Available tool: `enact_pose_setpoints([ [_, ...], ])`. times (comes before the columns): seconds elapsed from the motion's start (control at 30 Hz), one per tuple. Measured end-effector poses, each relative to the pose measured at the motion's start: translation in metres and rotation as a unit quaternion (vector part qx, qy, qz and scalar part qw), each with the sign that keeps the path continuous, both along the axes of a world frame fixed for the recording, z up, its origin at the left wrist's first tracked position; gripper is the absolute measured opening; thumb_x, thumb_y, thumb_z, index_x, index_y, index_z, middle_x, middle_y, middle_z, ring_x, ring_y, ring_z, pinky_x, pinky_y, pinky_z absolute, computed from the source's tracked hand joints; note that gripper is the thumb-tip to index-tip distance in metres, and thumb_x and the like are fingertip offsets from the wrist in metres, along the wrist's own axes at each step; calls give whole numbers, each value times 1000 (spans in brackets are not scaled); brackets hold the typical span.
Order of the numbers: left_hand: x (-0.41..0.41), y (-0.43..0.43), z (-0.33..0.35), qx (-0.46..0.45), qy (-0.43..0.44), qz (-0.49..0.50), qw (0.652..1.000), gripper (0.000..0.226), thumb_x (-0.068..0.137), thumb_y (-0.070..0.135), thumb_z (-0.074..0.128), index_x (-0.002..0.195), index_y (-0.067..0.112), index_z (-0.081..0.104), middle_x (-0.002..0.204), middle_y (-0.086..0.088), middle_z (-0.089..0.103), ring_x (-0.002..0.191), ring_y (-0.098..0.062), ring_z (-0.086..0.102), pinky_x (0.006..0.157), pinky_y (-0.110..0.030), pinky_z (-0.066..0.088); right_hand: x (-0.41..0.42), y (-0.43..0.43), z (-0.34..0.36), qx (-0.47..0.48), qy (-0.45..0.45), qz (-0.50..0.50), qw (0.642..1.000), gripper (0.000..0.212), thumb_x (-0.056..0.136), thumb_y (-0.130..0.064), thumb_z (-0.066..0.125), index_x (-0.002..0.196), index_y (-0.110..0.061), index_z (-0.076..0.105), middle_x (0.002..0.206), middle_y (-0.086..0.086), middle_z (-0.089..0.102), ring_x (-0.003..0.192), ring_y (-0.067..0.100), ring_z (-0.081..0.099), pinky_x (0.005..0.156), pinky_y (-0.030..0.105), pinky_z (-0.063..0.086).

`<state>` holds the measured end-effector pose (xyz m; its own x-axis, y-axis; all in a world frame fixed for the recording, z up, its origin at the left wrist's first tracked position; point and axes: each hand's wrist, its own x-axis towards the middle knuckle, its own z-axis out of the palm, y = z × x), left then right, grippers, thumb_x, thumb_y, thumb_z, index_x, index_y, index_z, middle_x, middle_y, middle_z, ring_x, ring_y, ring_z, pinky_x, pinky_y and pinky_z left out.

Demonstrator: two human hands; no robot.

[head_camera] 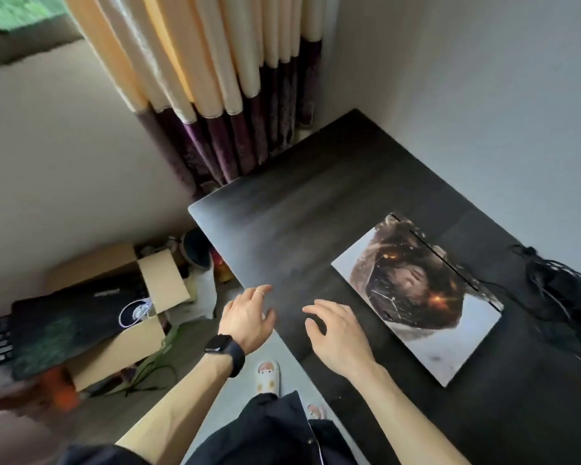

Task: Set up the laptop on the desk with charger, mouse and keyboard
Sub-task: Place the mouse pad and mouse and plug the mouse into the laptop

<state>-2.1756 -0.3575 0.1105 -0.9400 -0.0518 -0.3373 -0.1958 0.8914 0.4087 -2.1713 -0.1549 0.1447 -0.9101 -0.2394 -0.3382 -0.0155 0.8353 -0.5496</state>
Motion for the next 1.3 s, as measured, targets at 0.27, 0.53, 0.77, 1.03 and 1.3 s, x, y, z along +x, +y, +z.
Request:
enact_pose_setpoints([
  [0.27, 110, -84, 3, 17, 7, 193, 981, 40, 92, 41, 48, 129, 29, 53, 131, 2, 58, 118, -21, 55, 98, -35, 45, 21, -98, 18, -66, -26, 171, 983, 29, 100, -34, 52, 124, -32, 67, 129, -15, 61, 122, 8, 51, 98, 14, 30],
  [0.53, 214, -138, -13, 6, -55, 307, 950, 36, 93, 38, 46, 126, 32, 56, 130, 3, 59, 119, -18, 55, 98, -33, 45, 73, -165, 7, -80, -118, 259, 955, 30, 99, -35, 52, 125, -30, 66, 124, -13, 64, 118, 5, 55, 104, 25, 42],
  [0.77, 216, -204, -26, 33, -80, 326, 941, 34, 92, 39, 44, 123, 34, 57, 128, 6, 59, 116, -16, 57, 97, -32, 45, 72, -234, -3, -59, -146, 270, 950, 28, 98, -34, 54, 122, -30, 67, 116, -14, 65, 110, 3, 59, 95, 17, 42],
  [1.03, 185, -338, -53, 51, -105, 278, 953, 34, 93, 39, 44, 124, 32, 57, 127, 3, 59, 113, -17, 58, 94, -34, 46, 51, -359, -39, -32, -180, 202, 962, 24, 99, -31, 57, 120, -27, 67, 115, -10, 69, 99, -1, 60, 79, -1, 36],
  [1.3, 179, -467, -72, 40, -143, 292, 945, 33, 91, 36, 47, 122, 32, 58, 129, 2, 58, 113, -19, 58, 92, -35, 48, 42, -461, -75, -34, -239, 161, 957, 30, 99, -33, 56, 127, -27, 63, 116, -13, 67, 100, -8, 59, 78, 0, 40],
])
